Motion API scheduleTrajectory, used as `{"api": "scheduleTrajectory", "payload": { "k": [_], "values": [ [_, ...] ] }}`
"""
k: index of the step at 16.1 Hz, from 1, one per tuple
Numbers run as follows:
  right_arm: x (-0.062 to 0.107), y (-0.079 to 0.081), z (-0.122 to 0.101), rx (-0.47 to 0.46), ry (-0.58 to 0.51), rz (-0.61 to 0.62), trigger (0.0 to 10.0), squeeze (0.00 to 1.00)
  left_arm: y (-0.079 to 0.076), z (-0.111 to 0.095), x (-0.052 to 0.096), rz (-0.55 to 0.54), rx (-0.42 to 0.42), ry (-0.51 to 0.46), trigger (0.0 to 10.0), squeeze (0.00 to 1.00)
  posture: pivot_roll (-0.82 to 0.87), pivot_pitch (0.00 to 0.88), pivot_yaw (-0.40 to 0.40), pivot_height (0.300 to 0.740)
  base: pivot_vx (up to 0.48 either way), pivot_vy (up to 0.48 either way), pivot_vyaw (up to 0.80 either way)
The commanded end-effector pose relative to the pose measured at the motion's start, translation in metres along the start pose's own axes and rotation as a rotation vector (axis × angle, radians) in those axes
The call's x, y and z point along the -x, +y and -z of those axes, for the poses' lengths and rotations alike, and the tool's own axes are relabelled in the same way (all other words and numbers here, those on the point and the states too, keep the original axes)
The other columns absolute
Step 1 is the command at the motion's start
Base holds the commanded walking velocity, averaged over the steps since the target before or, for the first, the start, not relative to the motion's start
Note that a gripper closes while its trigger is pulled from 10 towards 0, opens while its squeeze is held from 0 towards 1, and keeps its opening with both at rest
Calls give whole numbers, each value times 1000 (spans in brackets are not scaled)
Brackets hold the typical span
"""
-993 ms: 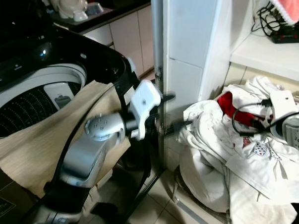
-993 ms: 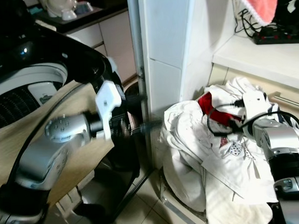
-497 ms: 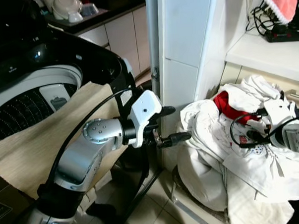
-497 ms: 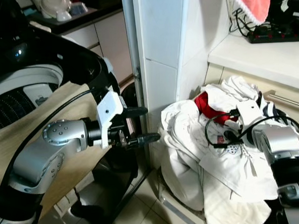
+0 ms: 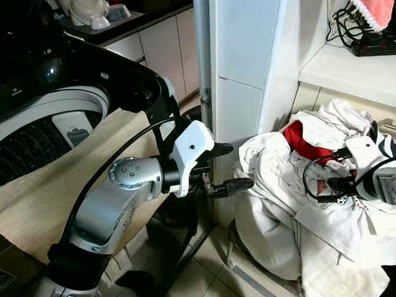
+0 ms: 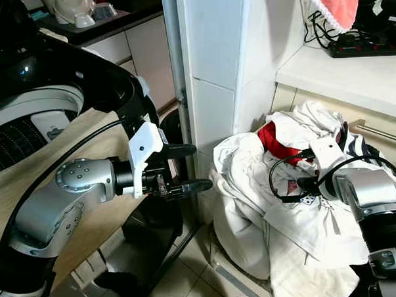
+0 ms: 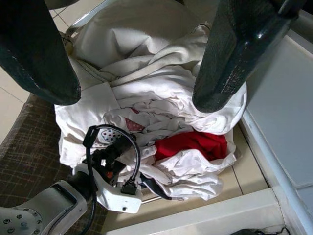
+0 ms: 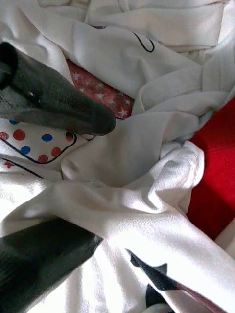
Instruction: Clothes washing
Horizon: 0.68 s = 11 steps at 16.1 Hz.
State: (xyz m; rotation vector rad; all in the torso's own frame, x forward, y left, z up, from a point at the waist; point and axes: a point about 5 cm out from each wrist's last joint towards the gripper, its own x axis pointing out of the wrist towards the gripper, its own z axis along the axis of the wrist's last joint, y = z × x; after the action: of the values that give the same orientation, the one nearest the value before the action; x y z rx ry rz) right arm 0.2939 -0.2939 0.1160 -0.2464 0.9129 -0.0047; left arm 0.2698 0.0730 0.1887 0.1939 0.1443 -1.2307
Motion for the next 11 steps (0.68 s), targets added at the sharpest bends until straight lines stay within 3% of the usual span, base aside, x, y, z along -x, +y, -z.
{"api": "scheduleTrajectory", "payload": {
  "k": [1,6,11],
  "values": [
    [3,-1,-3,20,-7,4,0,0,-2,-5,0,22,-13,-5,10000,0,-81,0,72,740,0,0,0],
    [7,-2,-9,7,-46,-6,0,0,0,-7,-1,11,-18,-16,10000,0,-84,0,71,740,0,0,0],
    [18,2,-26,-137,-179,-143,0,0,4,-9,-4,-30,-2,-43,10000,0,-93,0,68,740,0,0,0]
  ]
}}
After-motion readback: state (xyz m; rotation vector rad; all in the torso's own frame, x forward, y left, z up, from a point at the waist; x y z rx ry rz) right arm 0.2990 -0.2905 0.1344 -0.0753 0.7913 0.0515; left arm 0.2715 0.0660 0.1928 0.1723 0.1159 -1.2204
